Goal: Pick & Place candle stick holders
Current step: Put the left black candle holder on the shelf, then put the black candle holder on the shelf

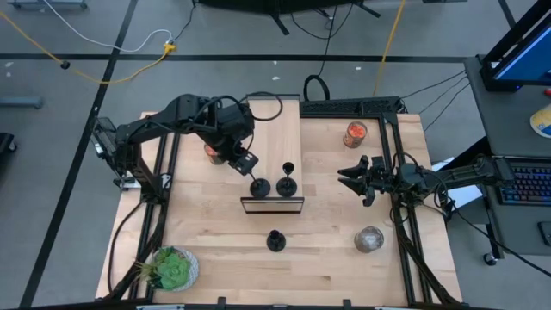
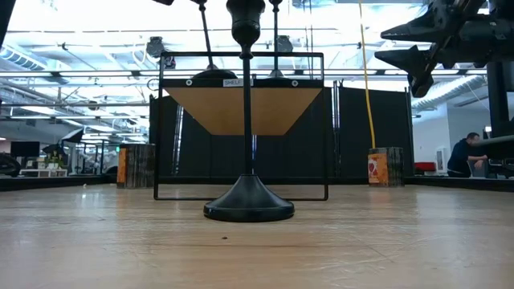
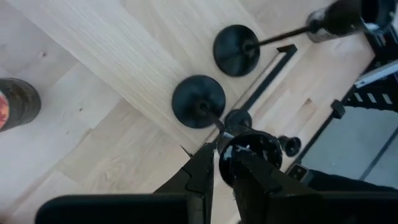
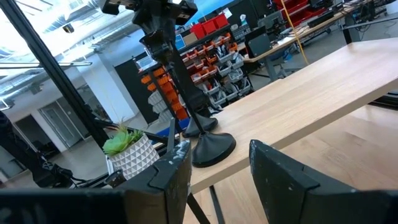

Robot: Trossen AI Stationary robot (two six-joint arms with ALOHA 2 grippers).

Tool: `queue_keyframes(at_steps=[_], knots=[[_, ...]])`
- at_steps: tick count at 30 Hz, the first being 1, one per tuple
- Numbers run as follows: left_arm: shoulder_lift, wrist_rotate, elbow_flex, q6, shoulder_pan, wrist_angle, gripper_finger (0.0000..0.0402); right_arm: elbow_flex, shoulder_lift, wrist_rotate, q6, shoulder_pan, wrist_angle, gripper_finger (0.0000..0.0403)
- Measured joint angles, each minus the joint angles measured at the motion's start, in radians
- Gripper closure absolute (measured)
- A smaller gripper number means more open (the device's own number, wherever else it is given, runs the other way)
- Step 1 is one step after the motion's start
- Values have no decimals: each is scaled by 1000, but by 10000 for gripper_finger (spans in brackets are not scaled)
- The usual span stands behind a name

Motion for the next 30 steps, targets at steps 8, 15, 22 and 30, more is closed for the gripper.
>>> queue_keyframes(at_steps=[8, 15, 22, 30], knots=[[-16, 10, 1, -20, 0, 10, 348, 0, 0, 0, 0, 0, 0, 245], [-38, 9, 55, -33, 0, 24, 348, 0, 0, 0, 0, 0, 0, 245], [-71, -29, 66, -63, -1, -2, 348, 0, 0, 0, 0, 0, 0, 245], [-118, -159, 67, -95, -84, -2, 348, 0, 0, 0, -6, 0, 1, 245]])
